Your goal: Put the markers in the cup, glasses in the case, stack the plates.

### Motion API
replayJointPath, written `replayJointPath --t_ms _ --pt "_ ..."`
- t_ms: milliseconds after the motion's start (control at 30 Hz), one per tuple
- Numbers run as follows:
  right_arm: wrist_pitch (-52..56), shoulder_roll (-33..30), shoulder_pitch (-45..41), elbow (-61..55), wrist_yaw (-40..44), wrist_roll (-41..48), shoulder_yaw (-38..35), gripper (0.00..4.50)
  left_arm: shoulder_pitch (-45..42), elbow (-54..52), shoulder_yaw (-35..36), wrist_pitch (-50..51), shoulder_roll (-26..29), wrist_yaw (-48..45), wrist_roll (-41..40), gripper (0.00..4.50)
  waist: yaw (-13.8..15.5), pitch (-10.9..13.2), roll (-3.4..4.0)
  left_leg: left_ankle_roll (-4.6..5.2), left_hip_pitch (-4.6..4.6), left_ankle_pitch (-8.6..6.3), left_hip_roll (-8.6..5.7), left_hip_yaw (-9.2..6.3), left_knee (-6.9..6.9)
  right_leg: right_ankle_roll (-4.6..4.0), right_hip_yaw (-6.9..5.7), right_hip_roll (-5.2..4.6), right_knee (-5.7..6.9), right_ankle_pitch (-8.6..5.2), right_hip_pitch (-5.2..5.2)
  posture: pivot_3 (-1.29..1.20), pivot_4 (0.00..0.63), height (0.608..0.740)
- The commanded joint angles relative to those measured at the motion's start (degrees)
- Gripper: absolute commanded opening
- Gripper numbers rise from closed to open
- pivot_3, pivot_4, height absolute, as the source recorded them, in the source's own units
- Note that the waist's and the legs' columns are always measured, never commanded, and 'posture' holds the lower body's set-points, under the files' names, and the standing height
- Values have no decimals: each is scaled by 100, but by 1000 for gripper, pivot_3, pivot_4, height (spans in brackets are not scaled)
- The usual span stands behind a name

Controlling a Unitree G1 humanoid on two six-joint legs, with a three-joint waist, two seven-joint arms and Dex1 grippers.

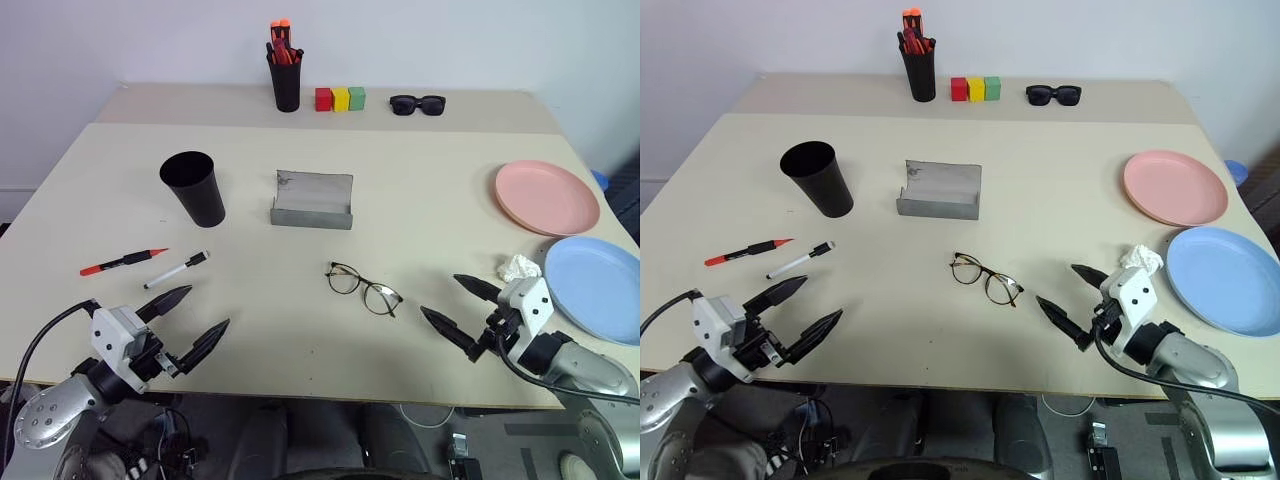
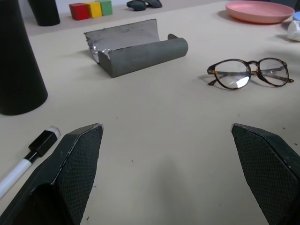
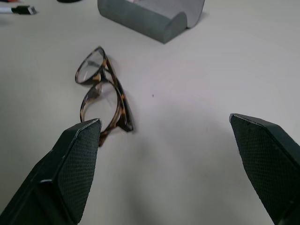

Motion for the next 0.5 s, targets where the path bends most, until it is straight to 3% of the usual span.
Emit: replayJointPath --t_ms 33,500 --pt "-44 5 -68 -230 -21 46 -52 4488 -23 -196 89 39 74 19 -124 4500 5 0 0 0 0 0 0 0 0 0 0 0 0 0 0 0 150 740" --pt "-362 98 -424 224 -20 -187 50 4488 -572 61 -279 27 -64 239 118 4500 2 -1 2 0 3 0 0 -1 -2 4 -1 1 2 2 2 0 150 740"
